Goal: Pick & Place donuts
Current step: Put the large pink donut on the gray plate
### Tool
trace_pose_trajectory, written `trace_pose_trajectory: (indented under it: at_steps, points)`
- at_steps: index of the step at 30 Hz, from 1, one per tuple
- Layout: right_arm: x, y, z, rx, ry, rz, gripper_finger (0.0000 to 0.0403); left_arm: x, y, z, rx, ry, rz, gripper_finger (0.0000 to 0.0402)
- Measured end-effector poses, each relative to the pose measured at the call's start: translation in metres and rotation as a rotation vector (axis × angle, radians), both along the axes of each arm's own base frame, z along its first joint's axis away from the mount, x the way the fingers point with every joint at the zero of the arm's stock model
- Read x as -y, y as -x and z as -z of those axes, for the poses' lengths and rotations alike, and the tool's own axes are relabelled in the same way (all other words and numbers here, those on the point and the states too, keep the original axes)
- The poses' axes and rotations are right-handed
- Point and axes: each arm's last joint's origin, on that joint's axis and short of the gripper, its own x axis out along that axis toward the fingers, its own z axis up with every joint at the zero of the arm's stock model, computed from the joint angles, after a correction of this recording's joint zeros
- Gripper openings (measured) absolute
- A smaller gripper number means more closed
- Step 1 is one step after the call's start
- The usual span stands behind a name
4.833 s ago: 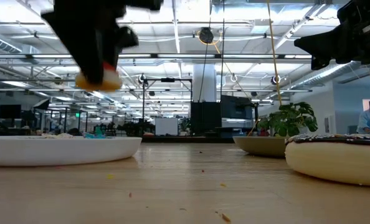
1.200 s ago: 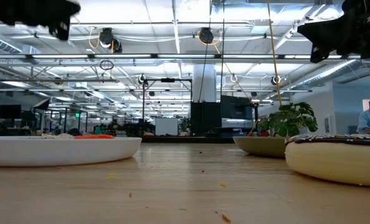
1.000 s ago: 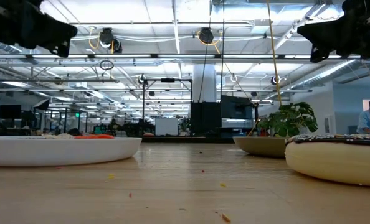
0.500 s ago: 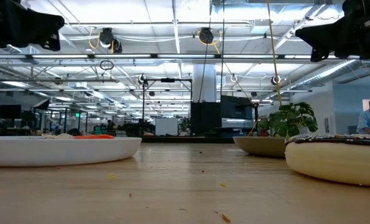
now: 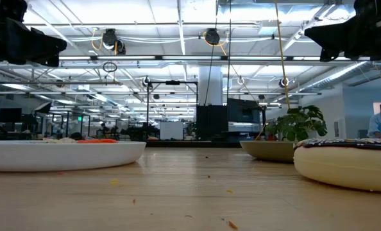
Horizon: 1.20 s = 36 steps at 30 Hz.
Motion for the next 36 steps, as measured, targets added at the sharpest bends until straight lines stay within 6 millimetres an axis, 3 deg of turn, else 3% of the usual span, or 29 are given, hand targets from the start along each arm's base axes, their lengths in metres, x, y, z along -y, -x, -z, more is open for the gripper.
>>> trace_pose_trajectory:
  at_steps: [10,12,16,24,28,33,36]
  points:
    - [-0.001,0.000,-0.002,0.001,-0.096,-0.035,0.0000,0.000,-0.002,-0.002,0.017,0.026,-0.006,0.0041]
    - [-0.004,-0.002,0.000,-0.082,-0.092,-0.051,0.0000,0.001,-0.002,-0.003,0.023,0.023,-0.002,0.0041]
    - [-0.008,-0.006,-0.043,-0.109,-0.062,-0.004,0.0000,0.000,-0.002,-0.003,0.029,-0.001,-0.024,0.0042]
    - [-0.028,-0.039,-0.104,-0.549,-0.062,0.010,0.0000,-0.002,-0.002,-0.004,0.035,-0.002,-0.096,0.0042]
    - [-0.051,-0.059,-0.117,-0.750,-0.016,-0.050,0.0000,-0.003,-0.002,-0.005,0.045,0.002,-0.128,0.0042]
    - [-0.080,-0.071,-0.127,-0.947,0.020,-0.097,0.0000,-0.004,-0.002,-0.005,0.051,-0.042,-0.157,0.0042]
    - [-0.102,-0.076,-0.132,-0.985,0.022,-0.125,0.0000,-0.004,-0.002,-0.006,0.055,-0.088,-0.175,0.0042]
